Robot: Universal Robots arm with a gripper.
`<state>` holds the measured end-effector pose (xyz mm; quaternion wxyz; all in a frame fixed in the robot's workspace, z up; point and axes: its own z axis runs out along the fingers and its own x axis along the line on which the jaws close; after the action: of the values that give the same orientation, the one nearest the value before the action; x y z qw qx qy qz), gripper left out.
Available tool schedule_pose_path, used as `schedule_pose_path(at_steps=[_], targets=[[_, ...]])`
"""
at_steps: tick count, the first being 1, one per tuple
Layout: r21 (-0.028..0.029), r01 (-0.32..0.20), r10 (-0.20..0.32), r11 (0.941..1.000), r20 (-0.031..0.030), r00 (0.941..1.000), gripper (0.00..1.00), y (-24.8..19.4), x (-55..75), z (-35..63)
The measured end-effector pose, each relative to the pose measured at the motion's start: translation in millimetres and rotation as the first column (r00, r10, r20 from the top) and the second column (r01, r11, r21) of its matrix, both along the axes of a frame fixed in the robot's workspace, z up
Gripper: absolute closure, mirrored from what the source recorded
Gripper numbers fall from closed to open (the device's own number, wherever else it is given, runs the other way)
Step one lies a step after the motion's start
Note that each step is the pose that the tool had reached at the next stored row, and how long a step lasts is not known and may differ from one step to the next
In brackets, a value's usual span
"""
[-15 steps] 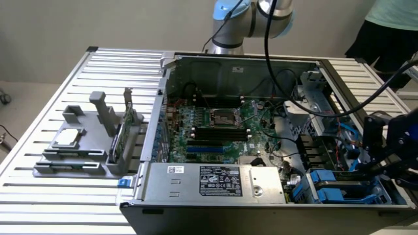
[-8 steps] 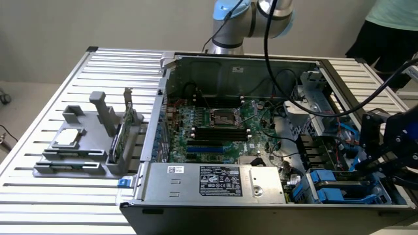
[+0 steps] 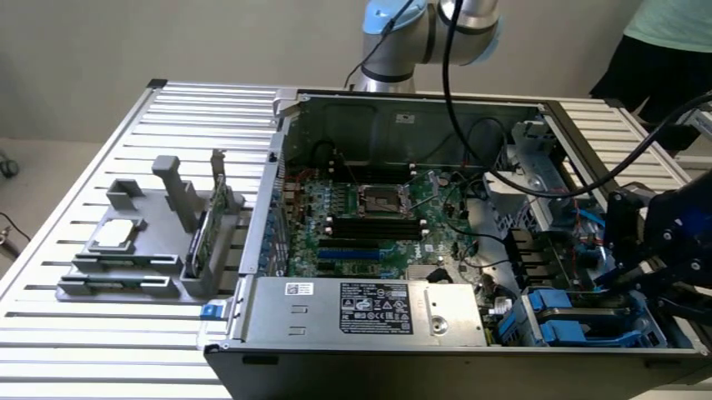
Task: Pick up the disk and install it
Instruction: 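Insert the first disk wire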
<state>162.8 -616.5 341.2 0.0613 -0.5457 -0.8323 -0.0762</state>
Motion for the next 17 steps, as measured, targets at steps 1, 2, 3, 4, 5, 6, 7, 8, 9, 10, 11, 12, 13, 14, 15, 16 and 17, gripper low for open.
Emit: schedule_pose_path(at_steps=[1,2,3,4,5,6,7,8,9,10,11,12,13,14,15,16,17], targets=[[0.0001,0.0,0.0,1.0,0.0,1.0,0.82,0.0,-2.6,0.0],[0.0,0.001,-0.001,1.0,0.0,1.0,0.82,0.0,-5.0,0.1],[-0.0002,0.001,-0.001,1.0,0.0,1.0,0.82,0.0,-7.3,0.2],[-0.0017,0.001,-0.001,1.0,0.0001,1.0,0.82,0.0,-9.7,0.2],[-0.0082,0.001,-0.001,1.0,0.0007,1.0,0.82,0.0,-12.0,0.2],[-0.0185,0.001,-0.001,0.9998,0.0017,1.0,0.82,0.1,-14.0,0.2],[-0.0306,0.001,-0.001,0.9995,0.0032,1.0,0.82,0.4,-15.6,0.2],[-0.0454,0.001,-0.001,0.999,0.0054,1.0,0.82,1.1,-16.8,0.2],[-0.0632,0.001,0.0,0.998,0.0087,1.0,0.82,2.3,-17.8,0.2],[-0.0788,0.001,0.0,0.9969,0.0125,0.9999,0.82,3.7,-18.5,0.2],[-0.0941,0.002,0.0,0.9956,0.0162,0.9999,0.82,5.3,-19.1,0.2],[-0.1087,0.002,0.0,0.9941,0.0197,0.9998,0.82,7.2,-19.6,0.2],[-0.1227,0.002,0.0,0.9924,0.0229,0.9997,0.82,9.7,-20.0,0.2],[-0.1367,0.003,0.001,0.9906,0.0253,0.9997,0.82,12.4,-20.1,0.2],[-0.1511,0.003,0.001,0.9885,0.0278,0.9996,0.82,15.4,-20.3,0.2],[-0.1619,0.003,0.002,0.9868,0.0295,0.9996,0.82,17.9,-20.4,0.3],[-0.1669,0.003,0.002,0.986,0.0299,0.9996,0.82,19.6,-20.4,0.2]])
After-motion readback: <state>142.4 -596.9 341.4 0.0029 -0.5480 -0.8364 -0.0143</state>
